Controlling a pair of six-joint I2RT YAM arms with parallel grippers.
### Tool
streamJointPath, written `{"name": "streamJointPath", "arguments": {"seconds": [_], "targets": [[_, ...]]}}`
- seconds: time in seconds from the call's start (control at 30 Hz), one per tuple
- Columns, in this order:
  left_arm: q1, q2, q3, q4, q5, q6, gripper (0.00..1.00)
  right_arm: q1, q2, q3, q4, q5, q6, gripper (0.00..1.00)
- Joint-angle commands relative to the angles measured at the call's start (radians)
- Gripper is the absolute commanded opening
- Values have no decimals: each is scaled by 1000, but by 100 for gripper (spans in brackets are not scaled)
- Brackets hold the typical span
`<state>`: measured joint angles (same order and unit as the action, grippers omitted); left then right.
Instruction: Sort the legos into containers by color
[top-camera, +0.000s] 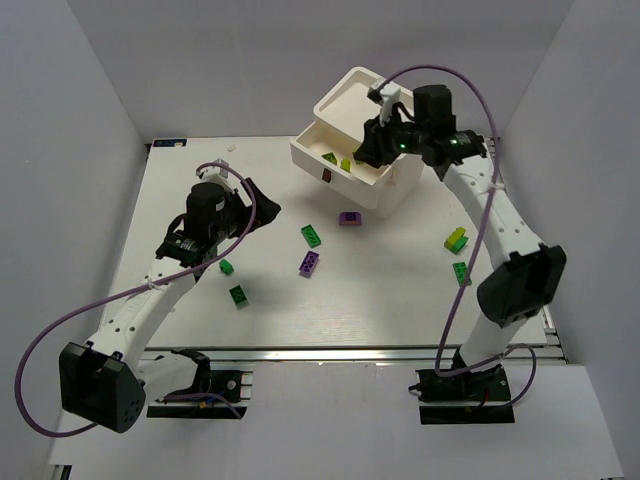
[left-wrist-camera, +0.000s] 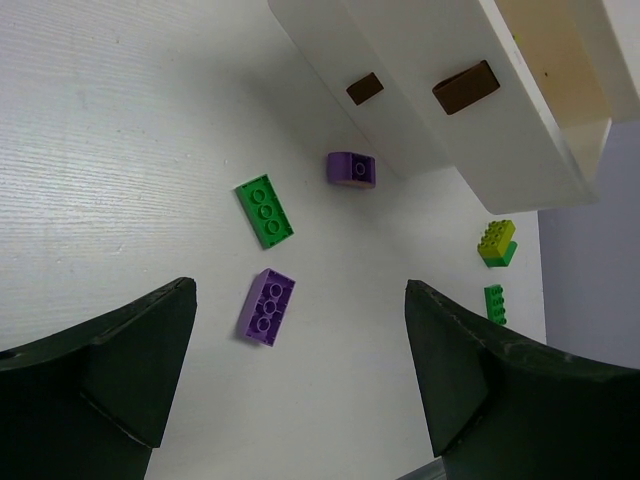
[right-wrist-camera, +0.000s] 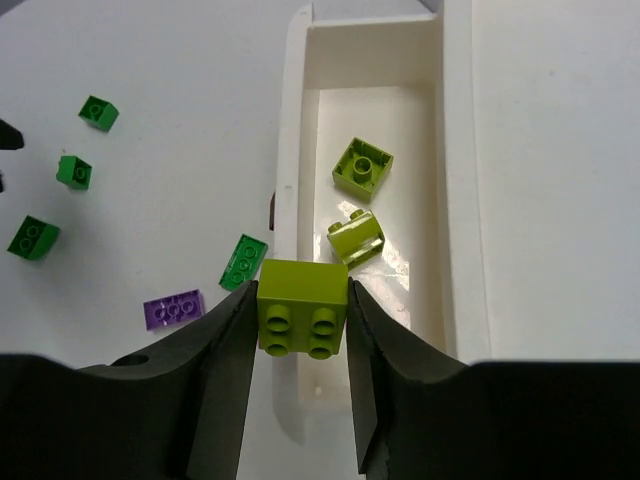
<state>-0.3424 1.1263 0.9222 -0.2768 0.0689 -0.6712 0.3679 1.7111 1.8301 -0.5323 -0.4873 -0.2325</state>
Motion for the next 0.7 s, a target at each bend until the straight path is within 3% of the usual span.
{"name": "streamJointPath", "arguments": {"seconds": [0.0, 0.07, 0.1, 0.17, 0.2, 0.3, 0.47, 0.53, 0.63, 0.67], "targets": [[-1, -28, -13, 24, 20, -1, 95, 31, 79, 107, 23, 53, 72, 7], [-1, -40, -19, 27, 20, -4, 94, 25, 145, 165, -18, 62, 84, 13], [-1, -45, -22, 27, 19, -5, 95, 23, 154, 169, -40, 78, 82, 26], [-1, -56, -31, 25, 22, -13, 95, 26, 148, 153, -26, 98, 62, 36], [-1, -59, -32, 27, 22, -13, 95, 25, 144, 147, -21, 104, 61, 51], [-1, -65, -43, 31, 29, -16, 95, 23, 125, 153, -28, 108, 50, 63], [-1, -46, -37, 48, 54, -11, 95, 9, 59, 166, -32, 104, 56, 67], [-1, -33, -34, 54, 66, -8, 94, -4, 16, 176, -49, 93, 62, 64], [-1, -23, -23, 57, 75, -1, 91, -61, -81, 123, -52, 151, 94, 21], [-1, -22, -25, 65, 78, 1, 88, -81, -111, 86, -46, 197, 108, 0]]}}
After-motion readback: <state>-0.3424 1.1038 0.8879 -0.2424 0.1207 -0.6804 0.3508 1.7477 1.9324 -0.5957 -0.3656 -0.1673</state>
